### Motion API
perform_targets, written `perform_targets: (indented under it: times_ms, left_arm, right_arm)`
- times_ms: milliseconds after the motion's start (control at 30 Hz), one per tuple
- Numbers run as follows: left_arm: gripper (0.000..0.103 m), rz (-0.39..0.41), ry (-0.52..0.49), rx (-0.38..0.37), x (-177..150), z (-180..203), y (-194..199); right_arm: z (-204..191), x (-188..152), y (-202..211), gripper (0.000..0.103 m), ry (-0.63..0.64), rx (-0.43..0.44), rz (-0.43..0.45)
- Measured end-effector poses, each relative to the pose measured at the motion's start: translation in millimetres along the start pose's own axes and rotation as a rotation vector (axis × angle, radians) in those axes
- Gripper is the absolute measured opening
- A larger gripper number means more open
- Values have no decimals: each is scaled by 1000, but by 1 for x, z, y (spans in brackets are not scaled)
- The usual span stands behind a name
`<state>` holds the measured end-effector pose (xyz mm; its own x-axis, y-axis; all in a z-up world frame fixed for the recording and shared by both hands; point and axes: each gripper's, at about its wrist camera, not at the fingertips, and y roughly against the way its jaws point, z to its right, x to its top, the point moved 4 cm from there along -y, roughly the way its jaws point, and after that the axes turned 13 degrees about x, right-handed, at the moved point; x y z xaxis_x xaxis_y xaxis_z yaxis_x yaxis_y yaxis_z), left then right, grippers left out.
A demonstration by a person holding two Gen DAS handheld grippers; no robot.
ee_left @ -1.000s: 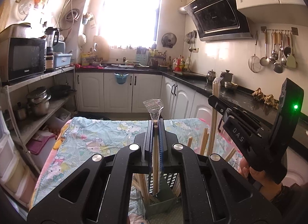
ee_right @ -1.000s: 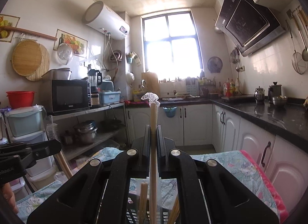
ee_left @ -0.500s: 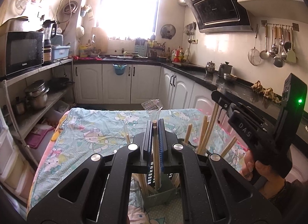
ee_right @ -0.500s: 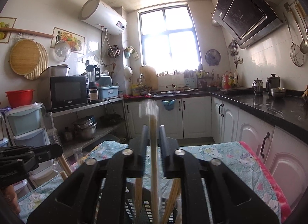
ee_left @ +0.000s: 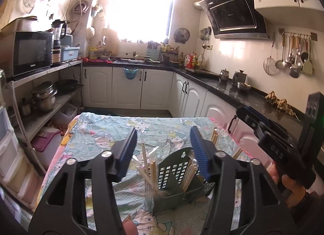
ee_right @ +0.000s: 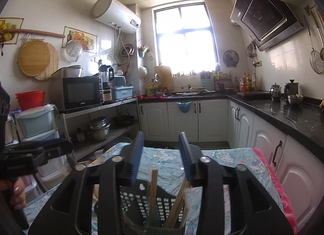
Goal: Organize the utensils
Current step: 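Open both tools and withdraw them from the caddy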
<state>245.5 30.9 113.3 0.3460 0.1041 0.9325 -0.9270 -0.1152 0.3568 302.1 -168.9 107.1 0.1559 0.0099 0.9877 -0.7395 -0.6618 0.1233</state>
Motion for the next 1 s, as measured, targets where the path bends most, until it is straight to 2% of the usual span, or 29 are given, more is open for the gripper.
perform_targets:
  times_ms: [300,467,667,1000]
  left_arm:
    - [92,13,49,28,5,-16,38]
    - [92,-18,70,33,-6,-25,54]
    - [92,-82,82,34,-34,-33,66]
    - [93,-139,41,61,-85,-35,90]
  right_arm:
    - [-29,12,45,65,26,40,-2]
    - [-46,9,72,82,8,40,-3]
    - [-61,-11,94,90,-19,7,-44]
    - [-90,-65,106,95,-37,-55,-222]
